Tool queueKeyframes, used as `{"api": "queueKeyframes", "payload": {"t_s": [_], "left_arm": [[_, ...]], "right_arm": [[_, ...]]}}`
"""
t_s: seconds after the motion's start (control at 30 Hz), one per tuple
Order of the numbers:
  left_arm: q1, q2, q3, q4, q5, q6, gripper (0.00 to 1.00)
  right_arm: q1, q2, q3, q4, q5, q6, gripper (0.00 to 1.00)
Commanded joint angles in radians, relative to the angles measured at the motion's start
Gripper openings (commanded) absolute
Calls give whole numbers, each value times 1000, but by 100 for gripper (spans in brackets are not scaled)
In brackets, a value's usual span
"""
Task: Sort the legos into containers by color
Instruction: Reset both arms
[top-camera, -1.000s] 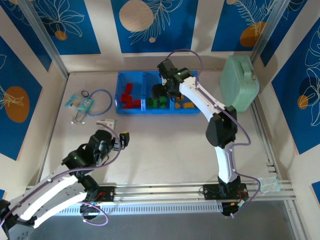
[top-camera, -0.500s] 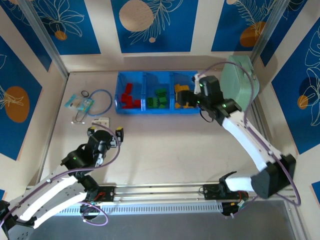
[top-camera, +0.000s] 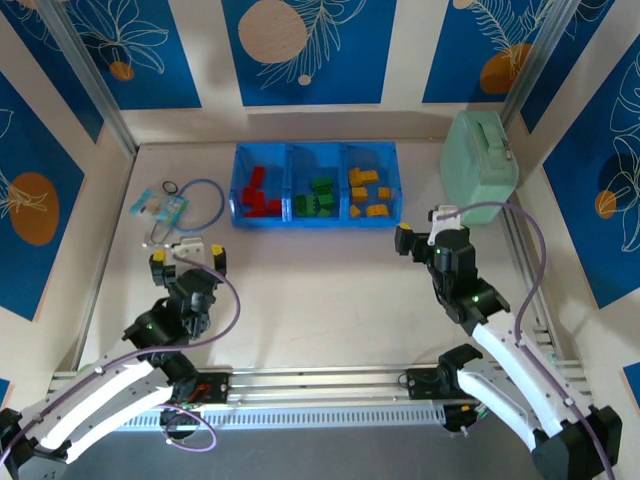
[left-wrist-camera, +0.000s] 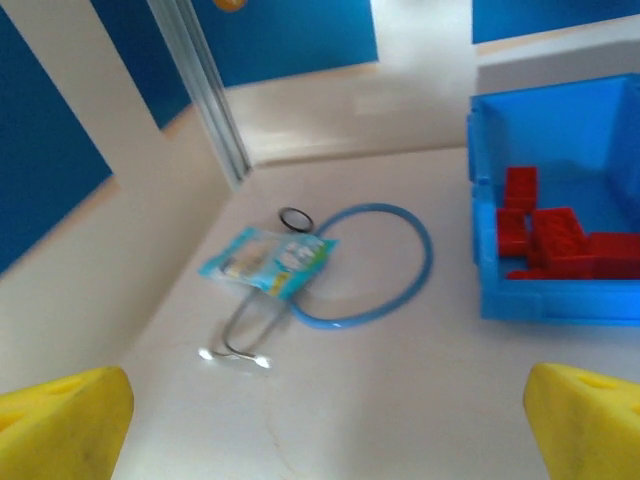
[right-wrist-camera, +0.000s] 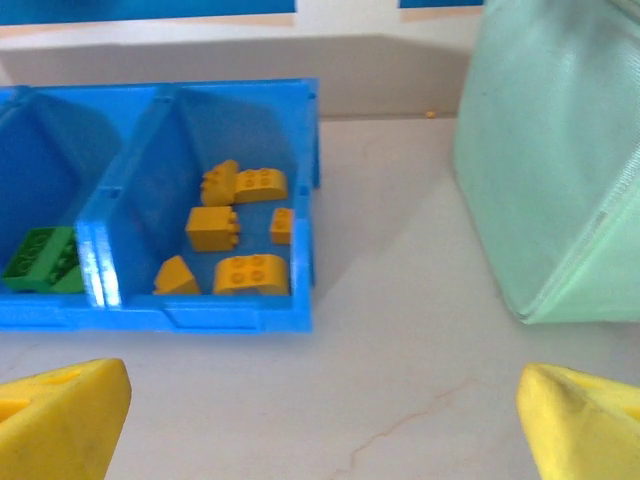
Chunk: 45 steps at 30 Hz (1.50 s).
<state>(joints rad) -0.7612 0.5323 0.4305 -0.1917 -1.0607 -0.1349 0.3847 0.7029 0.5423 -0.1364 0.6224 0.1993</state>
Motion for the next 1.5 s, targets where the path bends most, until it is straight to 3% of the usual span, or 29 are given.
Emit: {"api": "queueKeyframes", "payload": {"t_s": [0.0,0.33,0.77,0.9,1.17,1.47], "left_arm": [[3,-57,-71,157,-107,138,100],[3,-125,-168,130,-197,116,100],[3,-163,-289,178,-232,104,100],[4,-158,-332,301,-225,172,100],[8,-143,-326,291,-223,158,100],[33,-94,-353,432,-201,214,100]], "right_arm": [[-24,-52,-58,72,73,-12,99],[-72,-123,-142,-8,105,51,99],[-72,-265,-330,1,76,93,99],[-73,-266,-346,2,74,99,99],[-99,-260,-359,50,70,98,99],[-178,-207,-392,195,35,111,99]]}}
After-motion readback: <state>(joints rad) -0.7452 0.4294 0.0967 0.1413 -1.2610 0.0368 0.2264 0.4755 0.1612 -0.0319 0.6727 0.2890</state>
